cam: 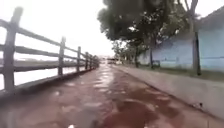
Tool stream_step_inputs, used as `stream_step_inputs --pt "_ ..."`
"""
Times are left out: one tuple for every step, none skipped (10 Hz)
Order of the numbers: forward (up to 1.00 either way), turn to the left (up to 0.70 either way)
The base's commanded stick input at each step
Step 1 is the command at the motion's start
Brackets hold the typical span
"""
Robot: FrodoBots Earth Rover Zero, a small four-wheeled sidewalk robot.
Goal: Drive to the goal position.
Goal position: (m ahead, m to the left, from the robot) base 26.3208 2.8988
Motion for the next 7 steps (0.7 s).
stream_step_inputs --pt "1.00 0.11" --pt "1.00 0.11" --pt "1.00 0.11" --pt "1.00 0.11" --pt "1.00 0.11" --pt "1.00 0.11" --pt "1.00 0.11"
